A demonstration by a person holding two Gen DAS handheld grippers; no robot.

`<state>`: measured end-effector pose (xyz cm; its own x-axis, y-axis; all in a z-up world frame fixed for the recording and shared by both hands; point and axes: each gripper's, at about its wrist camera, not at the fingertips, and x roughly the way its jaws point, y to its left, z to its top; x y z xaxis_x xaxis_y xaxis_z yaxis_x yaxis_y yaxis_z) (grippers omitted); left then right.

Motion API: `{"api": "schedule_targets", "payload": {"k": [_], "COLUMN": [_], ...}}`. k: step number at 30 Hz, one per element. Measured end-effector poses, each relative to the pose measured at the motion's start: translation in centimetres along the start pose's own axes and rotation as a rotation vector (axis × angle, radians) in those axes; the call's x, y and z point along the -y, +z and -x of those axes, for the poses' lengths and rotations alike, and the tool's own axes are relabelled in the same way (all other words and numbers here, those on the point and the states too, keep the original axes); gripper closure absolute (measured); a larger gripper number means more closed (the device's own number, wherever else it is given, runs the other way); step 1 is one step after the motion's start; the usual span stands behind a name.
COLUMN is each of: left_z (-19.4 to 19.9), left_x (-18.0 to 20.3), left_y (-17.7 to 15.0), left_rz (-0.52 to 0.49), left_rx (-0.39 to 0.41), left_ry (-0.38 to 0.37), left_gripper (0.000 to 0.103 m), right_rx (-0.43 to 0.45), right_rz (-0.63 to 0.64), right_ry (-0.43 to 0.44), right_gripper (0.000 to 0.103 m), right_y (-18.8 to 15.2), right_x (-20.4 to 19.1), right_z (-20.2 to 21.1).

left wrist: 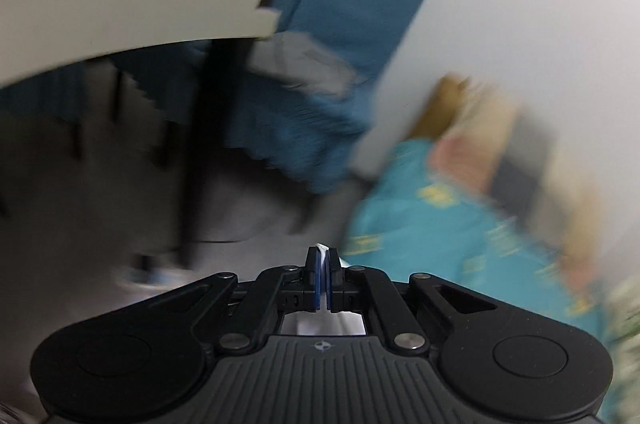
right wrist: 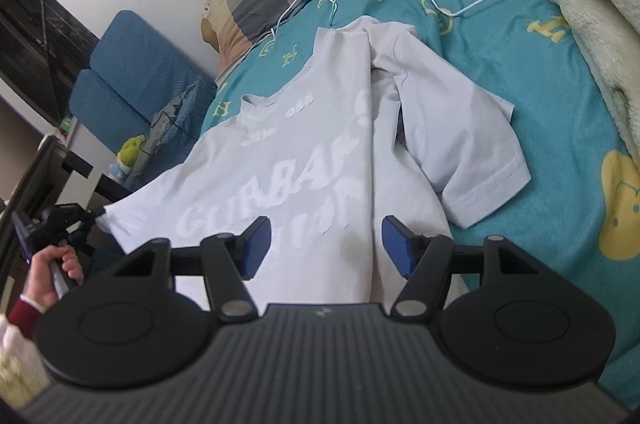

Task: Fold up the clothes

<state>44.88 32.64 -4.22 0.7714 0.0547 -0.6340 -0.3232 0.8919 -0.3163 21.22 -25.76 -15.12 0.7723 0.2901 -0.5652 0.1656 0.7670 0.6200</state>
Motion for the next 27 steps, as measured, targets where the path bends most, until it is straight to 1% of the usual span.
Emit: {"api": "schedule_targets", "payload": {"k": [2, 3, 4, 5, 7, 8, 9, 11, 14, 18, 21, 22, 23, 24, 26, 27], "left_z": [-1.6, -1.9, -2.1, -1.8, -0.3, 0.6, 2.0, 5.1, 10.4, 17.6, 22.7, 24.3, 25.6, 26.6, 27.8, 28.0], "left_x": [-0.8, -1.2, -1.6, -1.9, -2.3, -2.4, -2.3, -1.5, 0.6, 5.0, 9.0, 10.3, 11.4, 12.3, 13.7, 14.3], "left_y": [-0.5, -1.3, -2.1, -2.8, -4.5, -5.4, -6.4, -8.0, -11.0, -16.2, -19.9, -21.2, -22.5, -23.8, -26.3, -27.4], "left_rz": [-0.044, -0.039, -0.024, -0.016, -0.018, -0.023, -0.03, -0.045, -0.083, -0.101, -0.169, -0.189, -0.197, -0.206, -0.24, -0.264], "left_rx": [-0.035, -0.045, -0.056, -0.066, -0.077, -0.081, -0.082, -0.082, -0.083, -0.106, -0.128, -0.126, -0.121, -0.12, -0.115, -0.118], "left_ry": [0.042, 0.038, 0.03, 0.017, -0.018, -0.04, -0.064, -0.102, -0.156, -0.256, -0.315, -0.338, -0.357, -0.371, -0.396, -0.406], "left_gripper": [0.099, 0.091, 0.085, 0.075, 0.073, 0.068, 0.061, 0.055, 0.054, 0.046, 0.045, 0.043, 0.039, 0.038, 0.038, 0.038], "right_rx": [0.007, 0.011, 0.013, 0.015, 0.025, 0.031, 0.038, 0.059, 0.1, 0.148, 0.167, 0.166, 0.166, 0.171, 0.178, 0.18], "right_rz": [0.013, 0.015, 0.016, 0.018, 0.022, 0.022, 0.017, 0.012, 0.005, -0.013, -0.019, -0.022, -0.014, 0.001, 0.036, 0.038], "right_ry": [-0.014, -0.018, -0.023, -0.029, -0.043, -0.05, -0.052, -0.059, -0.086, -0.131, -0.174, -0.173, -0.176, -0.194, -0.234, -0.248], "right_gripper": [0.038, 0.038, 0.038, 0.038, 0.038, 0.038, 0.038, 0.038, 0.038, 0.038, 0.039, 0.049, 0.058, 0.06, 0.068, 0.07], "right_y": [0.2, 0.3, 0.4, 0.5, 0.7, 0.8, 1.0, 1.5, 2.2, 3.5, 4.6, 5.0, 5.5, 6.0, 6.9, 7.4], "right_x": [0.1, 0.3, 0.4, 0.6, 0.8, 1.0, 1.1, 1.4, 2.0, 3.3, 4.4, 4.7, 5.0, 5.2, 5.8, 6.3], "right_z": [-0.3, -0.5, -0.6, -0.7, -0.7, -0.6, -0.5, 0.0, 1.0, 1.9, 1.9, 1.6, 1.3, 0.9, 0.2, -0.1]}}
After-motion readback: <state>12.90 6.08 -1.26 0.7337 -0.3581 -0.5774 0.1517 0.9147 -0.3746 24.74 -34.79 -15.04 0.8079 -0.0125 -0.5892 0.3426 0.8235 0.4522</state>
